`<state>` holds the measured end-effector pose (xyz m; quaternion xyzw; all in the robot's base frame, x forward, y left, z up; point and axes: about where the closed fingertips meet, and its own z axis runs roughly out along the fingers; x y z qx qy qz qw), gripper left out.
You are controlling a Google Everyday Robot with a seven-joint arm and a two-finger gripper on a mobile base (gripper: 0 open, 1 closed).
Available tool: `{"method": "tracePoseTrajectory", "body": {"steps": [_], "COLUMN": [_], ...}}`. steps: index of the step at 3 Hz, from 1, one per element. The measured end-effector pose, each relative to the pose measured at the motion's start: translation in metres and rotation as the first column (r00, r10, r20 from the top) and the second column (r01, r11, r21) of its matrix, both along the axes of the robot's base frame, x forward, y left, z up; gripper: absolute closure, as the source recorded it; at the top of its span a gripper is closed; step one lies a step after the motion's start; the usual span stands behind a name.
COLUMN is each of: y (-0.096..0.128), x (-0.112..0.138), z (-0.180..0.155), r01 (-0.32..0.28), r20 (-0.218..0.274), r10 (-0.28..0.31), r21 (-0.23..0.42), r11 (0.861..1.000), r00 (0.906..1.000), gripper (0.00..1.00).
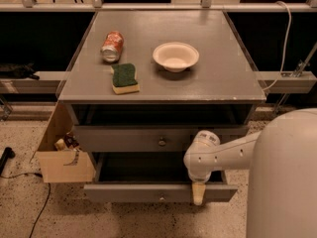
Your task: Close middle drawer
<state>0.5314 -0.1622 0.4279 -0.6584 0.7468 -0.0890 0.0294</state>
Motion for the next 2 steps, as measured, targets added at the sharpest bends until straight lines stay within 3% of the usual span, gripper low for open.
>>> {"method": "tracePoseTrajectory", "body": {"steps": [2], "y": [-0.001], "x": [-0.012], "z": [0.010], "r01": [0.031], "r20": [0.031], "r10": [-0.029], "r21": [-0.038], "r11": [0.999], "r00": [0.9991], "gripper": [0.00]}}
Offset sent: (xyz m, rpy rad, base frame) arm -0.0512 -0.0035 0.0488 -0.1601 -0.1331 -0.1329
